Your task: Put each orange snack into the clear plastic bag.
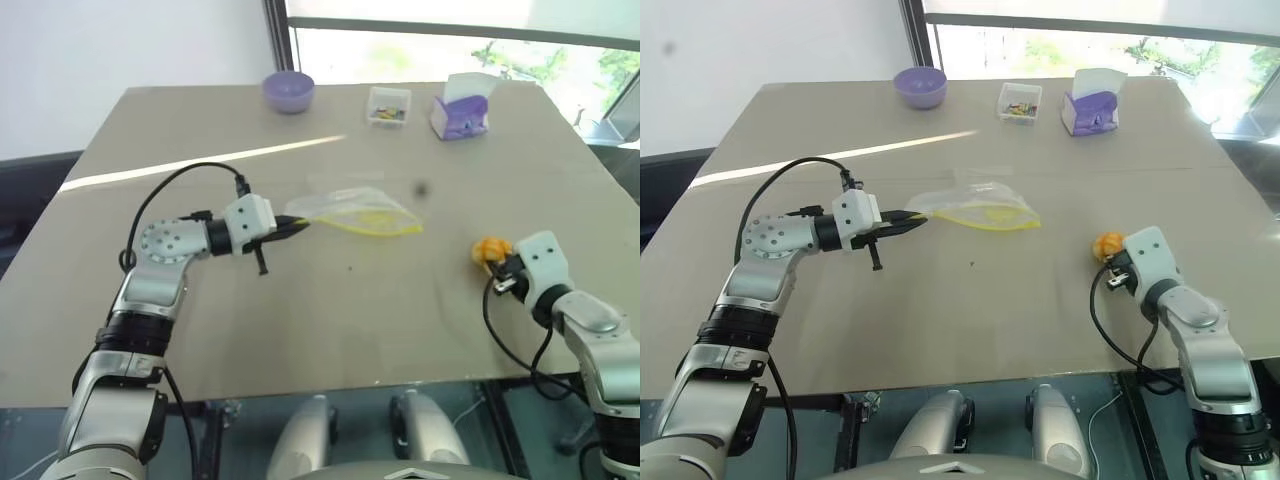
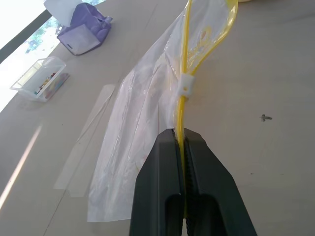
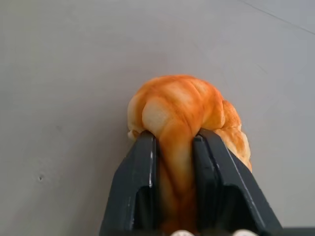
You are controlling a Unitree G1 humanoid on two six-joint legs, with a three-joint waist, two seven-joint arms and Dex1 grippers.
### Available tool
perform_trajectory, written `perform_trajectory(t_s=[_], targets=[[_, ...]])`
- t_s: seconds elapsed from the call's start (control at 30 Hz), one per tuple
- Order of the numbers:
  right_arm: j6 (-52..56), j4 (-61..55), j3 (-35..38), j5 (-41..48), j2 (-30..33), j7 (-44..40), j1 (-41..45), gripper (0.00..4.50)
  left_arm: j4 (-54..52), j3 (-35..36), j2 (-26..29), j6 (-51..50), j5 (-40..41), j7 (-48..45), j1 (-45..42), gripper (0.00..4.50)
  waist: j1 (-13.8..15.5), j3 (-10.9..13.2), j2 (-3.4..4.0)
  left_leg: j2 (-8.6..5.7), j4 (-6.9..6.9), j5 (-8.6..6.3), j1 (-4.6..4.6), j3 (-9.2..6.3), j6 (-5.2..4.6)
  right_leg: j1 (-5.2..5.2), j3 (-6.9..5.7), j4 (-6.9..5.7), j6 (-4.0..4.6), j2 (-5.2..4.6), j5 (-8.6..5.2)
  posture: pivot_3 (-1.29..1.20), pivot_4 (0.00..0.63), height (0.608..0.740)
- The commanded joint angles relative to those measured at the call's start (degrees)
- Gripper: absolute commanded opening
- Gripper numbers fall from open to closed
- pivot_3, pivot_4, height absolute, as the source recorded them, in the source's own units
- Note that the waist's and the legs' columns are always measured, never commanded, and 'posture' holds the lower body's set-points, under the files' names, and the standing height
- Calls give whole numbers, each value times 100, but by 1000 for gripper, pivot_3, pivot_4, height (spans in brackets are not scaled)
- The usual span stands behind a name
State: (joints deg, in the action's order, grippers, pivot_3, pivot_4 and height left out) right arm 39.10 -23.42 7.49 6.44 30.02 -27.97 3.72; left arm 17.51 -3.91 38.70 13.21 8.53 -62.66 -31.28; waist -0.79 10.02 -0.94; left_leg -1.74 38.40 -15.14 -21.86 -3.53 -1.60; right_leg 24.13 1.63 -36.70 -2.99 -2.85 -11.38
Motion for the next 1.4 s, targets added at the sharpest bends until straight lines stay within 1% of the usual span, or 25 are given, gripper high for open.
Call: perform_trajectory(t_s=[0.03, 0.1, 0.23, 0.33, 0.47, 0.8, 1.0, 1.2, 1.33, 1.4], targets=[[-257, -813, 321, 654, 173, -528, 119, 895, -68, 49, -29, 43, -43, 112, -141, 0, -10, 1, 0, 0, 0, 0, -1, 0, 0, 1, 1, 0, 0, 0, 0, 0, 150, 740], [-37, -1161, 364, 1154, 197, -760, 248, 895, -57, 27, -63, 52, -84, 135, -164, 0, -12, 2, 0, 2, -1, 0, -1, -1, 0, 1, 0, 0, 0, 2, 0, 0, 150, 740], [298, -1559, 40, 1748, 217, -968, 614, 895, -88, -20, -136, 57, -115, 175, -214, 0, -4, 2, -1, 3, 0, 0, -1, -3, 0, 1, -2, 0, 0, 2, 0, 0, 150, 740], [408, -1506, -299, 1938, 180, -1039, 908, 895, -122, -55, -190, 54, -142, 187, -241, 0, -3, 2, -2, 2, 0, 0, -1, -3, 0, 1, -2, 1, 0, 1, 0, 0, 150, 740], [354, -1323, -567, 2042, 247, -1160, 1125, 895, -214, -85, -231, 50, -159, 191, -228, 0, 0, 2, -2, 2, 0, 0, -6, -7, 0, 2, -5, 4, 0, 0, 0, 0, 150, 740], [-128, -359, -1331, 1596, 119, -1227, 1805, 895, -708, -178, -285, 88, -75, 57, 14, 0, -5, 3, -2, 1, -2, 0, -8, -7, 0, 5, -6, 8, 0, -2, 0, 0, 150, 740], [-151, 109, -1565, 1381, 9, -1161, 2307, 895, -993, -351, -286, 239, -73, -143, 227, 0, -4, 4, -2, 1, -2, 0, -9, -7, 0, 7, -6, 7, 1, -2, 0, 0, 150, 740], [-38, 409, -1769, 1189, -21, -1147, 2545, 895, -868, -508, -209, 627, -244, -342, 290, 0, 0, 4, -2, 0, -3, 0, -11, -8, 0, 7, -7, 10, 1, -4, 0, 0, 150, 740], [2, 540, -2098, 924, 202, -1337, 2597, 895, -718, -567, -195, 844, -293, -371, 230, 0, 0, 4, -2, 0, -4, 0, -12, -8, 0, 8, -7, 11, 1, -4, 0, 0, 150, 740], [-51, 617, -2190, 829, 194, -1341, 2641, 895, -662, -594, -200, 930, -307, -401, 214, 0, 0, 4, -2, 0, -4, 0, -12, -8, 0, 8, -8, 11, 1, -4, 0, 0, 150, 740]])
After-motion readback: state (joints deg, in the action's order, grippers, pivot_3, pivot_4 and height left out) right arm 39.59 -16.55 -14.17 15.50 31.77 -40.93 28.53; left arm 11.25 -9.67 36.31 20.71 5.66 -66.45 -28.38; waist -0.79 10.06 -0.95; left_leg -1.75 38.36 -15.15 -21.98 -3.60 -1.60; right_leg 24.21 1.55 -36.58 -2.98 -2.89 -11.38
